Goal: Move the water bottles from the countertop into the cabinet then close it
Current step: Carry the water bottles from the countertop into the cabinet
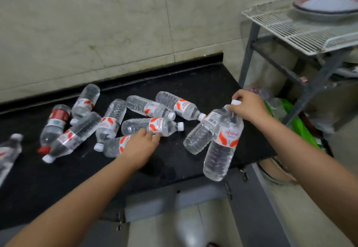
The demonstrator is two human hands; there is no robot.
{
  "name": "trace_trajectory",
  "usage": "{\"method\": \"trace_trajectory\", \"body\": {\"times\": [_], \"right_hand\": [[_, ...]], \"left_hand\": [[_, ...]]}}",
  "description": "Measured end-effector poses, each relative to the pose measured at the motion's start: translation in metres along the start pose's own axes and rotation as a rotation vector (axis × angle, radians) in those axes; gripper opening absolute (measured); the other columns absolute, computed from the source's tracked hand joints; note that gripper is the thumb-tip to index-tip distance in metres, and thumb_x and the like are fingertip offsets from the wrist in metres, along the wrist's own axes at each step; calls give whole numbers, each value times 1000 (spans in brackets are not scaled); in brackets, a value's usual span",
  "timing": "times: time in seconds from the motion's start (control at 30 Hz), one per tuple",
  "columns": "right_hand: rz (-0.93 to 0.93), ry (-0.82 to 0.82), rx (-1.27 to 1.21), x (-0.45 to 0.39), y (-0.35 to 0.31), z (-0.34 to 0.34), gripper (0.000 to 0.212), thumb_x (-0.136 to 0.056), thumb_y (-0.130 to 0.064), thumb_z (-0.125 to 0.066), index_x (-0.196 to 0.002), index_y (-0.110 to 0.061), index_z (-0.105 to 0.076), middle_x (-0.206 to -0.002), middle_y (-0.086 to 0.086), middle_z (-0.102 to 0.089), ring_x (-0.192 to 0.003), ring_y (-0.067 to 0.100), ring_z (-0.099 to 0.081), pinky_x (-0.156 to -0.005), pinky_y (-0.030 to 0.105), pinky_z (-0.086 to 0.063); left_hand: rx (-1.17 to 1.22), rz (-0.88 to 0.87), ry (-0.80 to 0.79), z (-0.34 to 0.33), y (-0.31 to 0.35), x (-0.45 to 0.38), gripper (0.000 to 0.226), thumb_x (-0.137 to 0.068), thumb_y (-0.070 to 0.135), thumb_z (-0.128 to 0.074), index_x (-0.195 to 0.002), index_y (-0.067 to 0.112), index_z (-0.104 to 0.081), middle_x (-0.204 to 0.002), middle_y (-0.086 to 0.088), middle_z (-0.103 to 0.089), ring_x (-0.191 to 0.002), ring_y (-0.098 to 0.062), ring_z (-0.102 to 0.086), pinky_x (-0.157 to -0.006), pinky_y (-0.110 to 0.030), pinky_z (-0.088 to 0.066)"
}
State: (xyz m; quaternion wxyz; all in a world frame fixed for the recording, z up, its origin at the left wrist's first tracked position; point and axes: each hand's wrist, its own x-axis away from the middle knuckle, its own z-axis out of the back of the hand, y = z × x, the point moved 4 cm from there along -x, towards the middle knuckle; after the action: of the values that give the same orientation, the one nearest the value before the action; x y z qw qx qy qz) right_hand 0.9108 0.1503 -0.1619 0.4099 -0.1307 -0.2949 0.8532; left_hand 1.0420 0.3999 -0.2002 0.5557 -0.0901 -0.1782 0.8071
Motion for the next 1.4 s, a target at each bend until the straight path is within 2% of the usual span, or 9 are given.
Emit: {"method": "trace_trajectory", "body": {"times": [0.17,0.23,0.33,0.47,0.63,0.77,0.9,1.07,1.4], "right_hand": [[367,-97,215,103,-59,-23,38,-80,-21,-68,-116,-11,-63,-116,14,-61,-111,31,-55,-90,34,-44],[466,-77,211,147,-68,-35,32,-81,-16,-68,-110,-4,-65,-113,19,-61,-108,34,-56,-86,35,-45],[490,-59,170,198,-72,-44,29,-74,-5,-74,-101,4,-69,-103,27,-62,-98,40,-61,-81,39,-50],[456,-153,205,248,-83,-64,35,-80,-10,-71,-113,0,-65,-113,24,-59,-108,36,-56,-92,36,-45],[432,-342,269,295,-91,-114,32,-84,-15,-64,-114,-4,-62,-117,18,-60,-114,32,-54,-94,33,-42],[408,-507,320,318,-82,-168,33,-86,-18,-62,-117,-8,-61,-121,16,-59,-114,31,-54,-92,32,-45],[372,-652,373,318,-64,-226,32,-85,-18,-64,-115,-8,-61,-121,15,-57,-113,30,-54,-91,32,-46],[326,-719,379,291,-38,-306,30,-87,-16,-62,-115,-7,-58,-123,13,-54,-113,28,-53,-90,30,-44],[298,-611,335,209,32,-519,33,-88,-12,-60,-120,-4,-56,-125,18,-52,-116,31,-52,-89,28,-46]], "left_hand": [[201,237,67,24,-23,71,53,-30,-2,-91,-78,-3,-68,-66,-17,-70,-54,-35,-65,-39,-32,-55],[359,344,124,42,-33,109,37,-61,-6,-79,-95,-8,-65,-90,-25,-69,-81,-44,-65,-64,-46,-58],[553,460,189,55,-41,167,36,-88,9,-61,-121,-4,-55,-119,-24,-62,-112,-40,-55,-93,-44,-45],[724,428,160,62,-29,237,41,-88,13,-63,-126,3,-53,-126,-15,-60,-119,-30,-53,-97,-31,-40],[793,294,-147,16,5,286,35,-89,15,-60,-123,8,-54,-126,-9,-60,-117,-25,-54,-95,-30,-41],[685,183,-332,-44,34,307,26,-88,3,-51,-113,5,-56,-118,-11,-60,-112,-28,-52,-91,-30,-40],[548,115,-493,-103,48,306,36,-89,-2,-47,-125,5,-45,-130,-12,-48,-118,-28,-42,-95,-32,-37],[634,191,-538,-184,42,281,41,-86,-2,-50,-126,4,-47,-133,-13,-43,-121,-27,-38,-96,-29,-35],[657,419,-447,-421,35,204,34,-80,3,-55,-113,10,-59,-123,-12,-53,-119,-29,-48,-97,-26,-33]]}}
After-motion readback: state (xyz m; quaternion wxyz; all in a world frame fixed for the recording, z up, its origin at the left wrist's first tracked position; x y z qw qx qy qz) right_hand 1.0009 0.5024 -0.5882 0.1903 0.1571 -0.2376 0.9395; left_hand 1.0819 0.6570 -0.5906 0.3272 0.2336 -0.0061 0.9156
